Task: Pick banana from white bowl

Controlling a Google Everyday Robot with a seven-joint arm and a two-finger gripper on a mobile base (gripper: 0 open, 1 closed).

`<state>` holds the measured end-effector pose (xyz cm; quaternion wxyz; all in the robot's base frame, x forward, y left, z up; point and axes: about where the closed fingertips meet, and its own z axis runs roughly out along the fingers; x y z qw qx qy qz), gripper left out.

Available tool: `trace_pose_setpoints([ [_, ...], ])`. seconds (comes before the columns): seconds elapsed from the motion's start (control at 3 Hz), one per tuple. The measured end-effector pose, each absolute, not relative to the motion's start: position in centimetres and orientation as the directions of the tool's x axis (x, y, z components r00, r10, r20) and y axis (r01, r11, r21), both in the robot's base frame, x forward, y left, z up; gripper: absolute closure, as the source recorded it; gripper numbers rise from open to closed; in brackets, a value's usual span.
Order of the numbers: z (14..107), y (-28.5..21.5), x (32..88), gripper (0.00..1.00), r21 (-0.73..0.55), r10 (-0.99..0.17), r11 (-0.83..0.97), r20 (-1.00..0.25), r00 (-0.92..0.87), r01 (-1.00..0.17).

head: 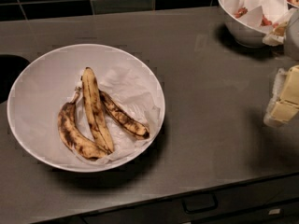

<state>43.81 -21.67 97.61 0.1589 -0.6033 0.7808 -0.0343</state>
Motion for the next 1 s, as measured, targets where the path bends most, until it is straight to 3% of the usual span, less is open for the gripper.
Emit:
trace_pose_setpoints([
  [0.67,97.4,-21.3,43.9,0.00,-0.254,-0.938,0.305,-0.245,-0.244,-0.918],
  [1.0,95.9,-15.7,45.2,0.00,-0.244,-0.956,0.238,-0.230,-0.182,-0.940],
])
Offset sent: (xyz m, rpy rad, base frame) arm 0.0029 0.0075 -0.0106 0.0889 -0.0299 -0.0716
